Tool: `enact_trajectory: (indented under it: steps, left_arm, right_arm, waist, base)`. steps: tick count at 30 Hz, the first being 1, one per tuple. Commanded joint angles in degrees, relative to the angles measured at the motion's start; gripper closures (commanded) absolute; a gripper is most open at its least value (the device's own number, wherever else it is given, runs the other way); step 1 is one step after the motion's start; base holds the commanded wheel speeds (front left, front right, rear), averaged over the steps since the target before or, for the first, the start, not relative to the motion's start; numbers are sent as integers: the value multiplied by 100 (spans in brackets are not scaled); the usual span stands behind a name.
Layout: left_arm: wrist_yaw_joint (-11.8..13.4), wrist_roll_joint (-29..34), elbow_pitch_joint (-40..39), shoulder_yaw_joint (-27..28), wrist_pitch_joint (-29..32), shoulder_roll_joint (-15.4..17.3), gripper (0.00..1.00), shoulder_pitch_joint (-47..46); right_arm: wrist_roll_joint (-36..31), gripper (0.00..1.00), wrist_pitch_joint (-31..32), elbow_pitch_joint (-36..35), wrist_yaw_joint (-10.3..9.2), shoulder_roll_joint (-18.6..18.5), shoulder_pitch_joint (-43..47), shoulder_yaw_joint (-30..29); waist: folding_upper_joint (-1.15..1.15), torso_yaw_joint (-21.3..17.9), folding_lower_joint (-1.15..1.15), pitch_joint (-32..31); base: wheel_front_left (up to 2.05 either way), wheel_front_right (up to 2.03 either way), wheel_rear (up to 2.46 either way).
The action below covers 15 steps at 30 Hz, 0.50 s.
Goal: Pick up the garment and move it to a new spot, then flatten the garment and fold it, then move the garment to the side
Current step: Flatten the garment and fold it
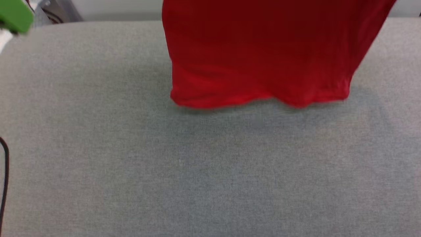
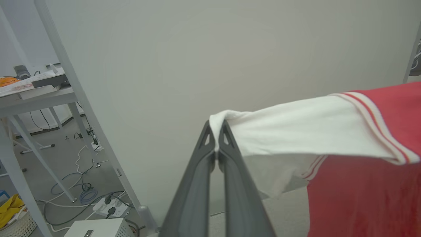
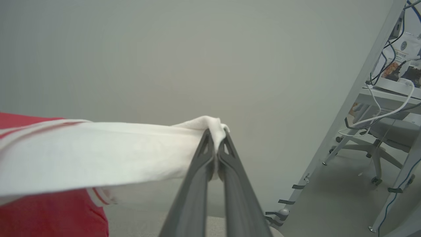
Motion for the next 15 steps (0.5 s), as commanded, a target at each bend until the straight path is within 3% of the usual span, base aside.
enact_trajectory:
  steps: [1,9,15]
  left_arm:
    - [-80,130,234,-18,-60,27,100,-387]
    - [-465,535,1610,-351,-406,-199,100,-2222]
    - [-581,911,2750,-505,-993,-446,100,-3555]
  right_arm:
    - [-104,100,-127,212,-4,-22,-355,79]
    - [-585,100,-783,1428,-4,225,-2099,508]
    - [-1083,100,-1557,2432,-4,563,-3376,613]
  waist:
    - [0,7,0,593]
    - [0,15,0,1517]
    - [0,-6,0,2100]
  base:
    - [0,0,0]
    - [0,0,0]
    - [0,0,0]
